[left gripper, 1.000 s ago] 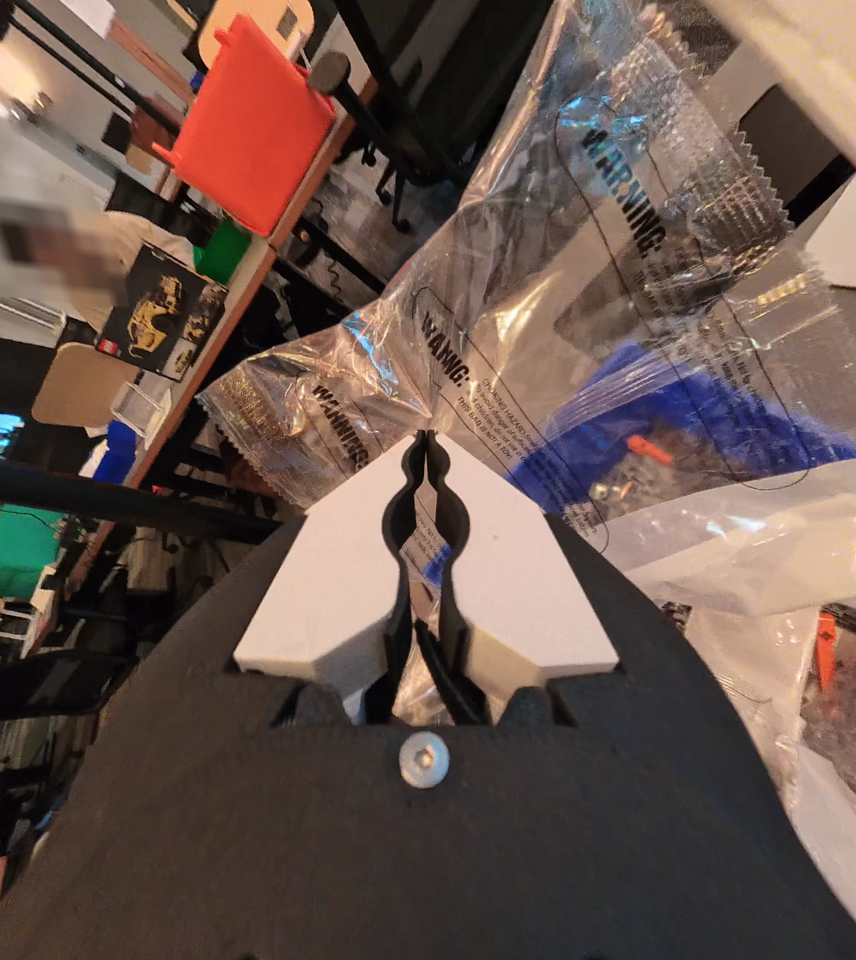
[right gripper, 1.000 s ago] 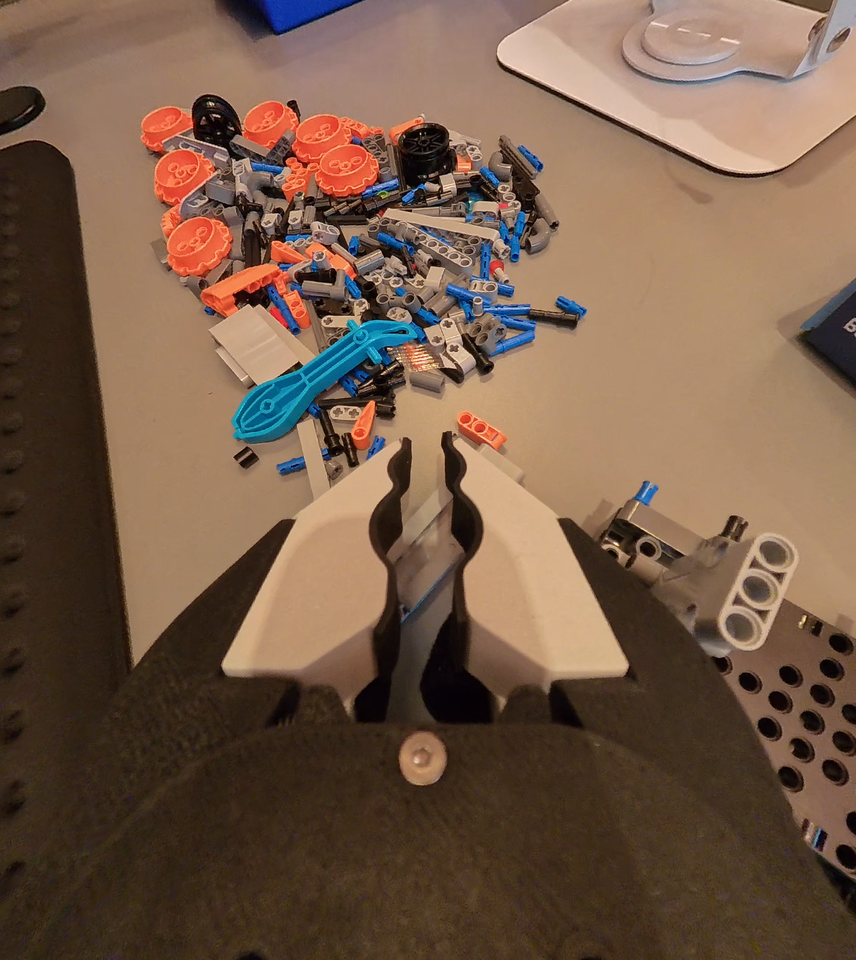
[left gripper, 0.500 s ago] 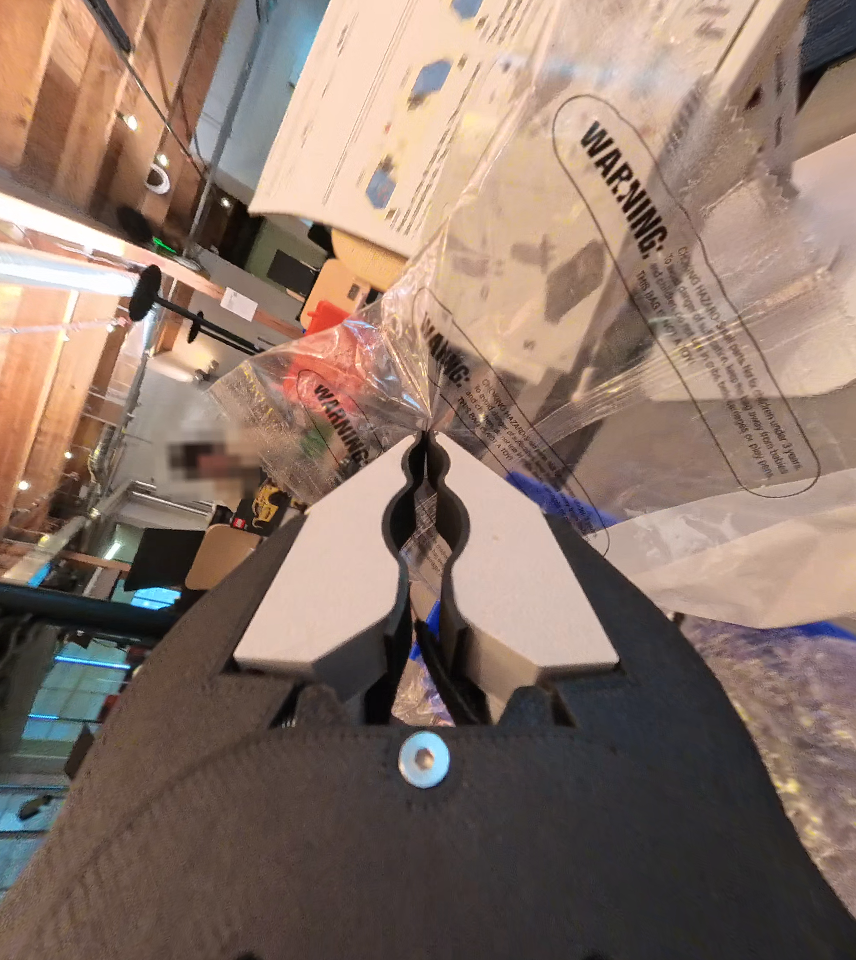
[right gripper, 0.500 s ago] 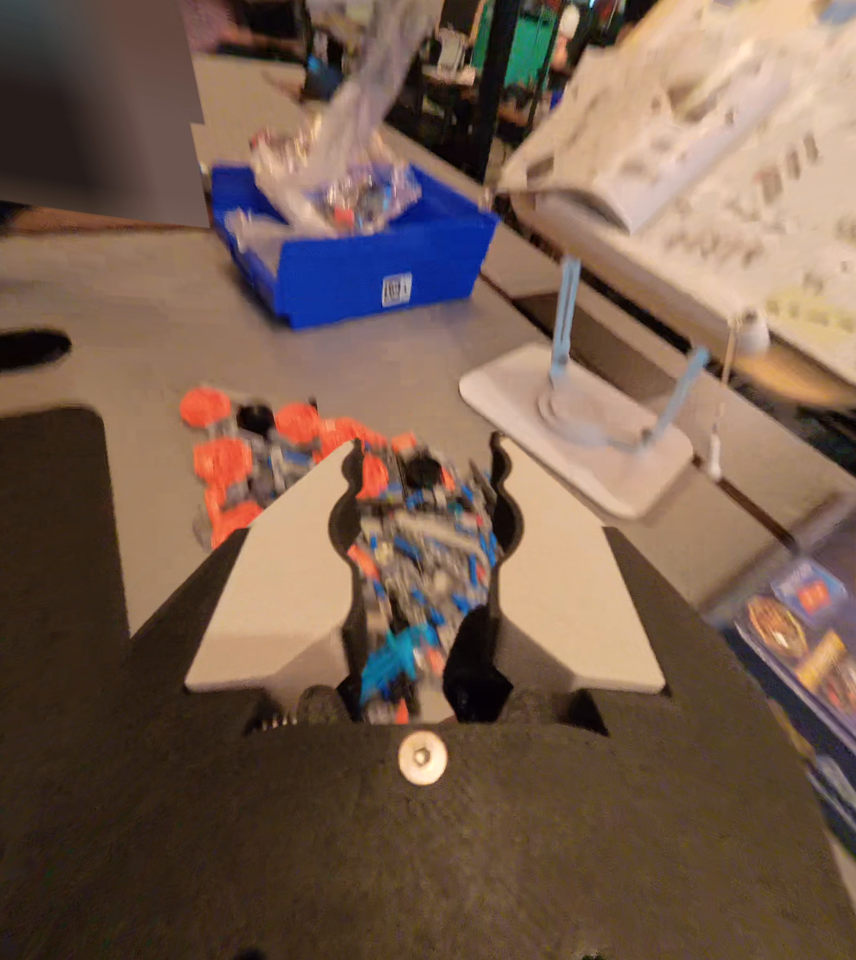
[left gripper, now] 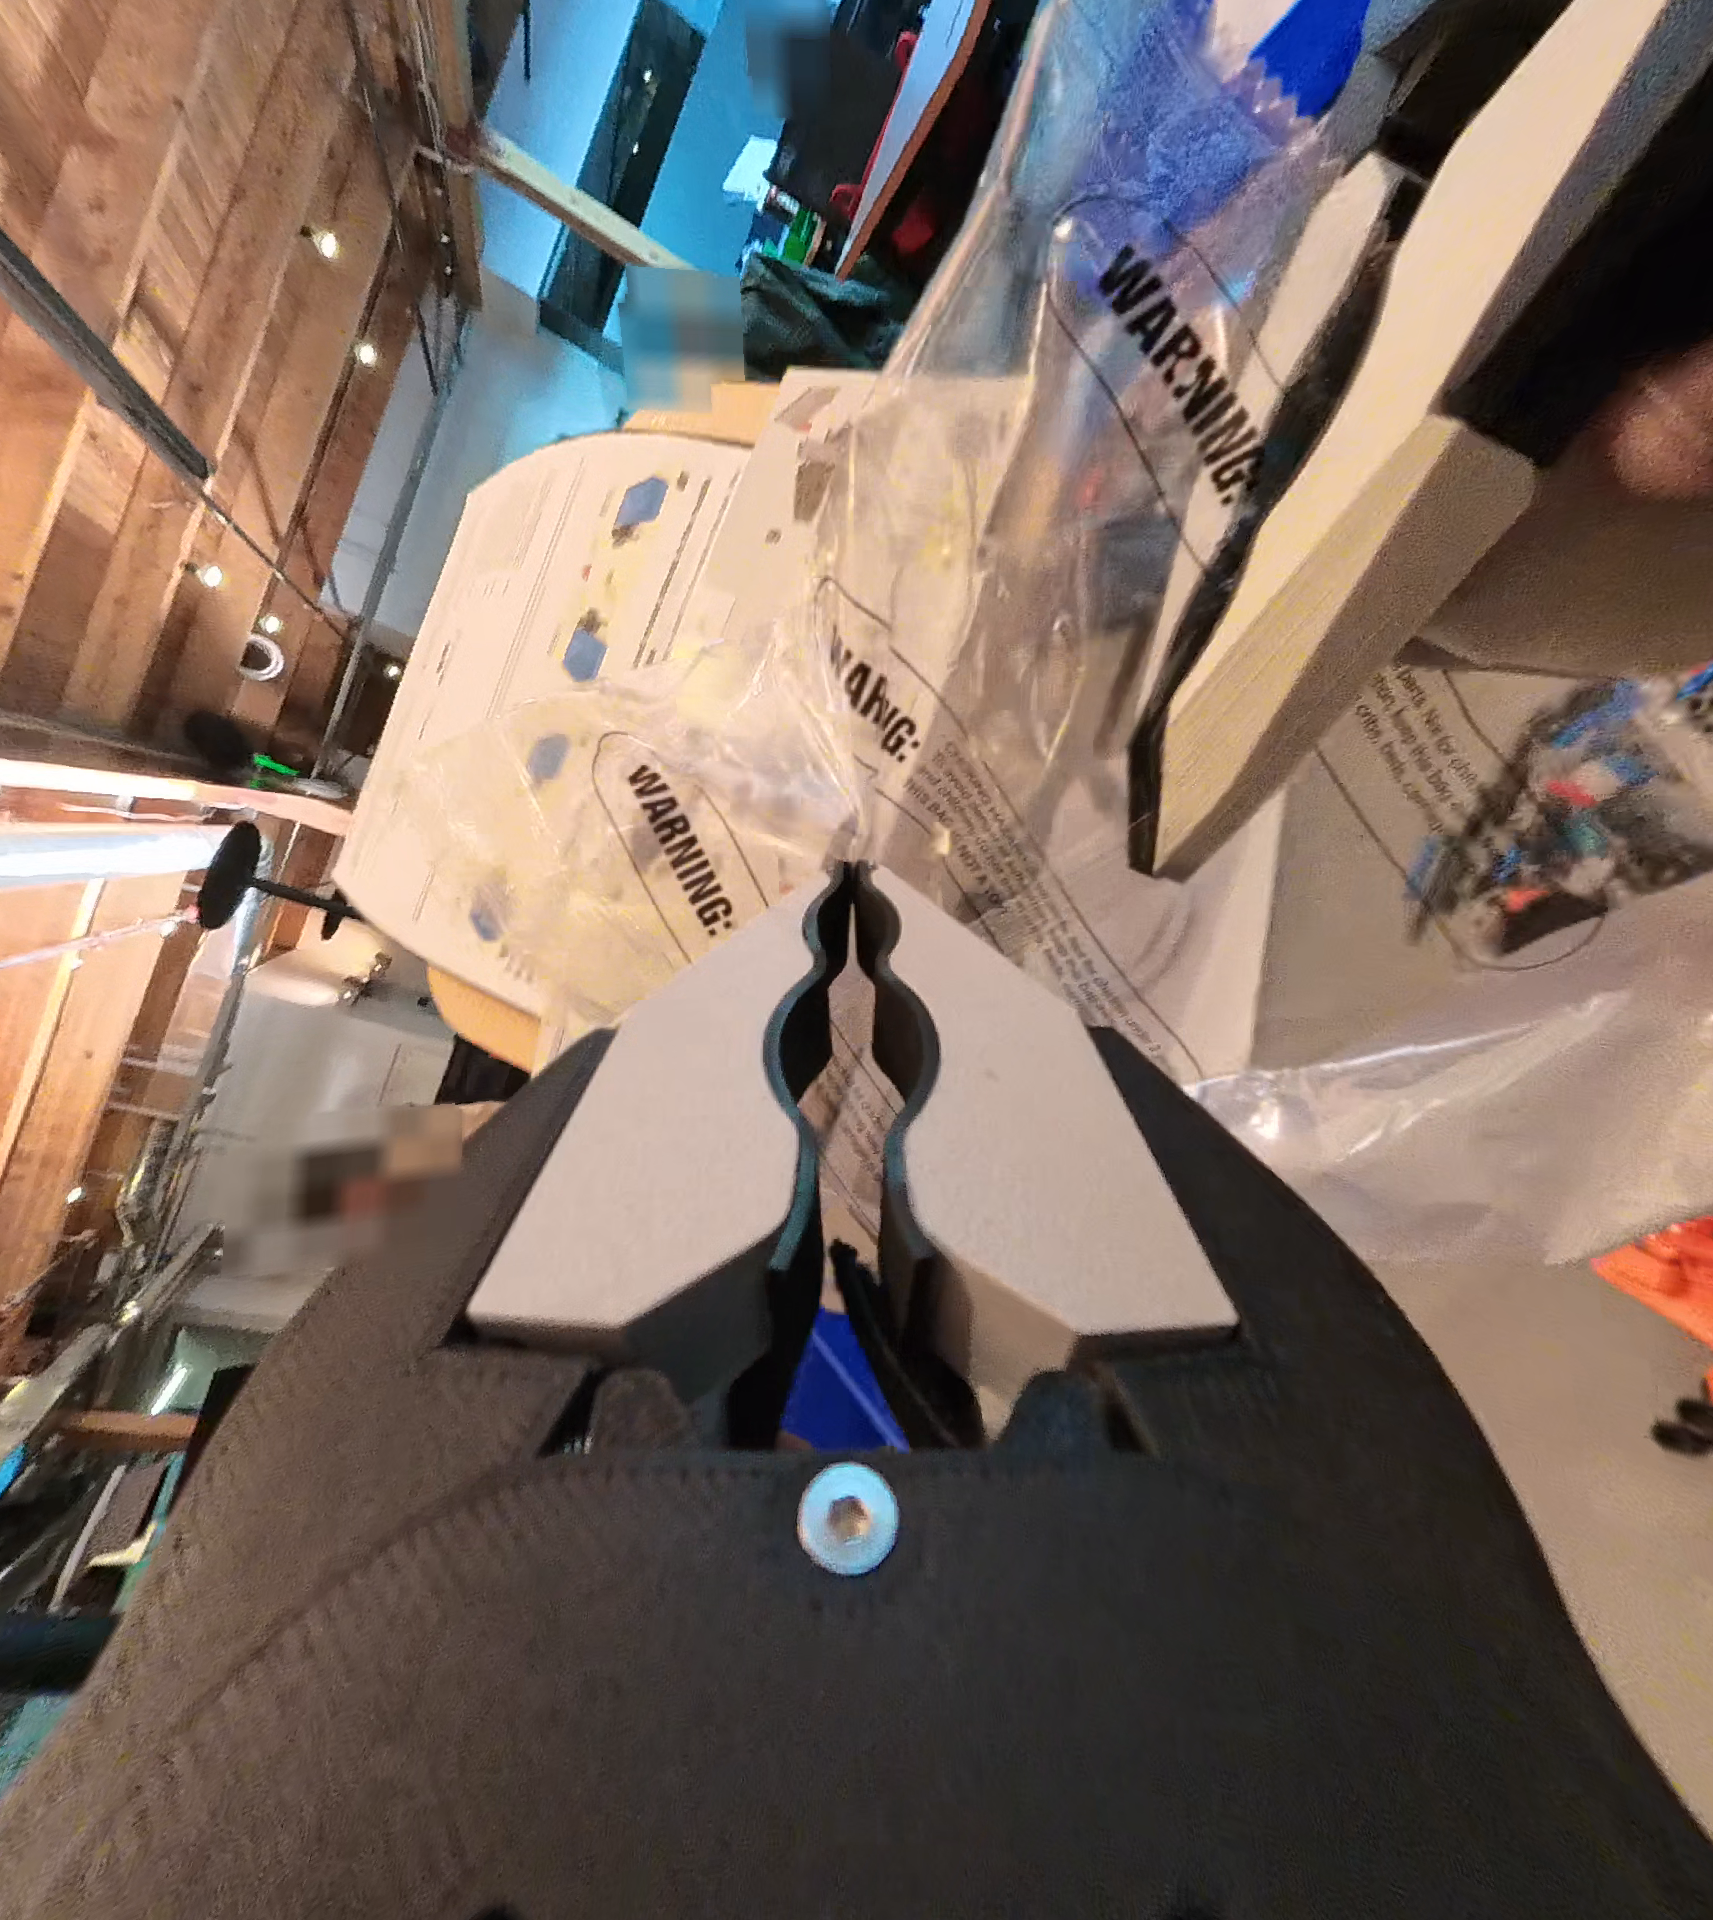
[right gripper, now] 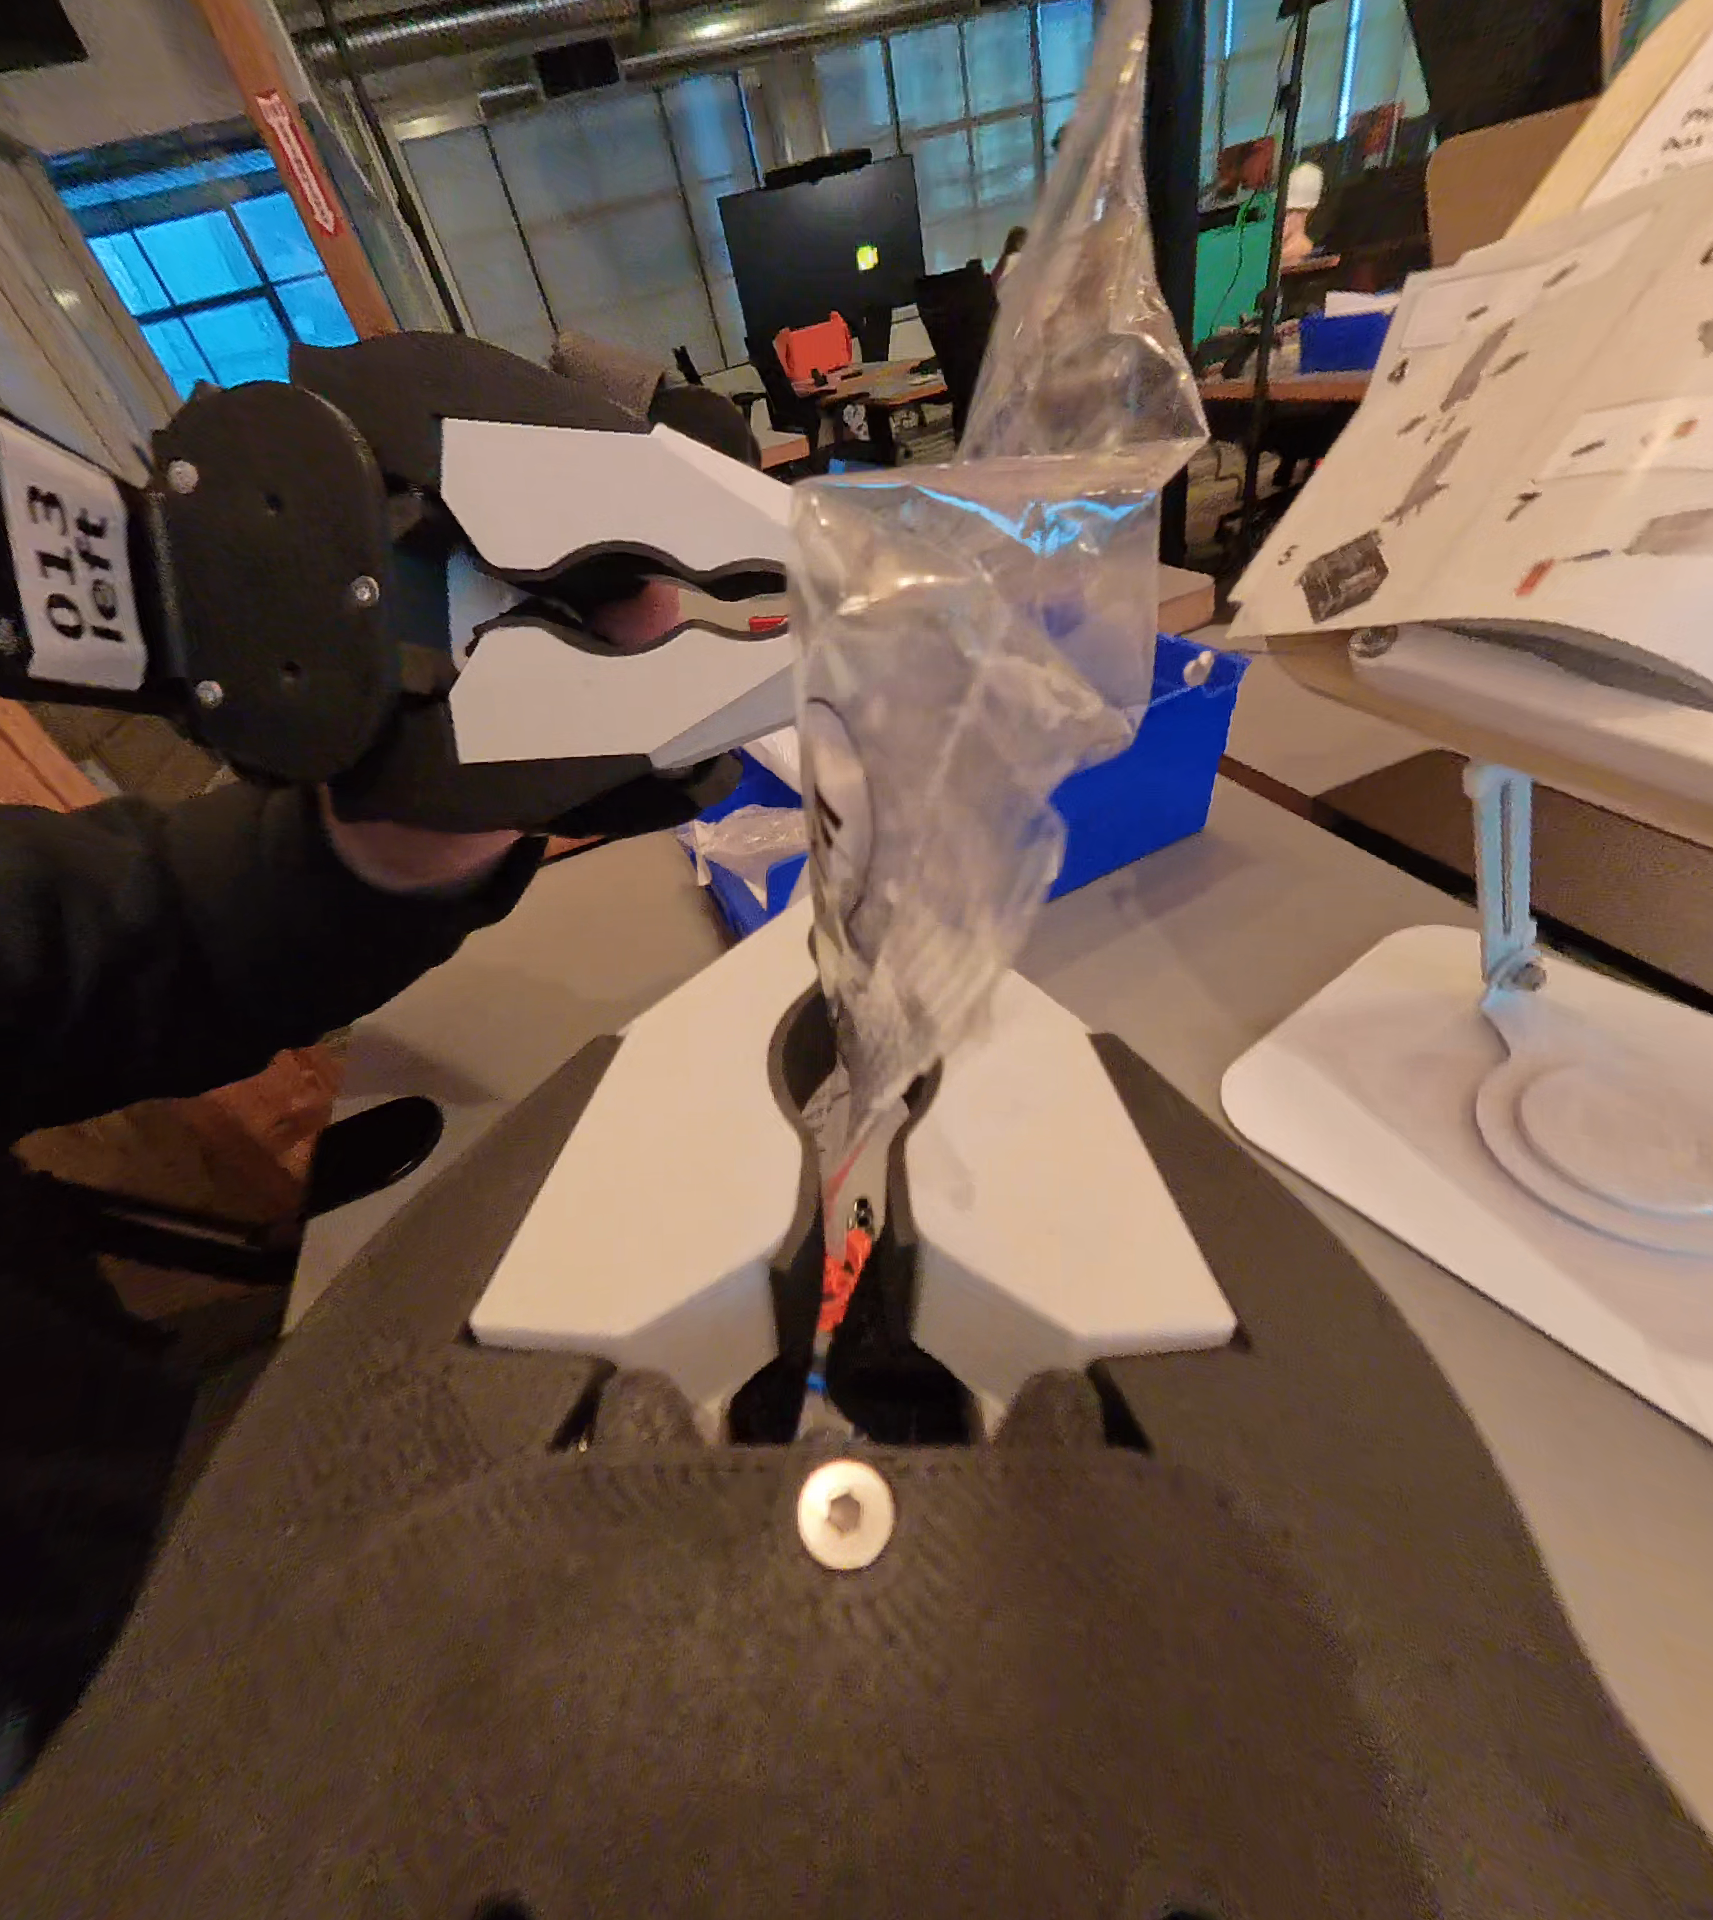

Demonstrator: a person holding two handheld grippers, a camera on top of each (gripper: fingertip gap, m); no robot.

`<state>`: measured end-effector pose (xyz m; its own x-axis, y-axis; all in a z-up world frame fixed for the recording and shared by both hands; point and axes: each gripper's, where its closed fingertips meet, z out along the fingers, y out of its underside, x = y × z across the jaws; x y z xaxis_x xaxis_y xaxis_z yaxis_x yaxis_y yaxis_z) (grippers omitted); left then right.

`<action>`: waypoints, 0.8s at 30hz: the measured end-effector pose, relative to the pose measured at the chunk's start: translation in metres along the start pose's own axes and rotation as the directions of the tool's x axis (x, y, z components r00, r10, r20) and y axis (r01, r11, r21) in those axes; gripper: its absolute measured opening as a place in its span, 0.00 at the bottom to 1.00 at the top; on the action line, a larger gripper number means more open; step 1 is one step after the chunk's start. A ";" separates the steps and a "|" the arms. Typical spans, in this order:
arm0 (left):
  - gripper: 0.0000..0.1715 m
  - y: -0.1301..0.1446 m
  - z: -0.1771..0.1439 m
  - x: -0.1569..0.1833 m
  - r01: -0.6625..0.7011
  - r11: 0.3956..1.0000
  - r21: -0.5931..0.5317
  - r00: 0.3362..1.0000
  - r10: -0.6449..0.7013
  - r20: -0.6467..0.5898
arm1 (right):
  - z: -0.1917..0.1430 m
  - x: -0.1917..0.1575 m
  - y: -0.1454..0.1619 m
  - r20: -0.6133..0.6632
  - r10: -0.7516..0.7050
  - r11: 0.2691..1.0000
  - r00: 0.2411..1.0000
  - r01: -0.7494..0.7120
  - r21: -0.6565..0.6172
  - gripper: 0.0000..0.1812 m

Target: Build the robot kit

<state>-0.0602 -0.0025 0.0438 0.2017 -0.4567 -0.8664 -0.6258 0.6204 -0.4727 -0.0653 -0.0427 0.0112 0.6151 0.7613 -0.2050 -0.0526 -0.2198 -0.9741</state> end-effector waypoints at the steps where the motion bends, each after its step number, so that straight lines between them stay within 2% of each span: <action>1: 0.00 -0.003 0.004 0.001 0.006 1.000 0.006 1.000 -0.006 -0.015 | -0.008 0.004 0.000 -0.005 0.018 1.000 1.000 -0.018 -0.006 0.00; 4: 0.03 -0.023 0.006 -0.004 0.076 0.993 0.087 0.997 -0.073 -0.039 | -0.042 0.023 -0.008 -0.041 0.045 0.999 0.998 -0.045 0.001 0.00; 7: 0.09 -0.029 0.001 -0.016 0.084 0.990 0.111 0.996 -0.083 -0.019 | -0.104 0.064 -0.032 -0.147 0.051 0.998 0.988 -0.047 0.030 0.00; 10: 0.08 -0.014 0.000 -0.026 0.061 0.996 0.064 0.998 -0.062 0.016 | -0.185 0.123 -0.065 -0.318 0.040 0.997 0.947 -0.015 0.078 0.00; 12: 0.07 0.001 0.002 -0.022 0.045 0.999 0.018 0.999 -0.045 -0.014 | -0.244 0.171 -0.080 -0.453 0.029 0.997 0.891 0.007 0.077 0.00; 14: 0.07 0.021 0.004 -0.024 0.020 0.998 -0.053 1.000 -0.020 0.008 | -0.297 0.217 -0.091 -0.527 0.068 0.993 0.847 -0.008 0.115 0.00; 16: 0.07 0.035 0.003 -0.026 0.013 0.996 -0.085 1.000 -0.011 0.026 | -0.342 0.265 -0.091 -0.588 0.131 0.988 0.798 -0.058 0.142 0.00; 19: 0.07 0.050 -0.004 -0.031 0.062 0.993 -0.104 0.997 -0.057 0.043 | -0.388 0.329 -0.073 -0.644 0.217 0.976 0.734 -0.148 0.160 0.00; 24: 0.07 0.086 -0.021 -0.047 0.115 0.974 -0.195 0.991 -0.097 0.097 | -0.440 0.405 -0.033 -0.708 0.369 0.927 0.603 -0.289 0.238 0.00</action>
<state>-0.1392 0.0590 0.0469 0.3338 -0.4509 -0.8278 -0.7331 0.4278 -0.5287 0.5320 0.0046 0.0021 0.9080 -0.0539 -0.4156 -0.4133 -0.2785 -0.8669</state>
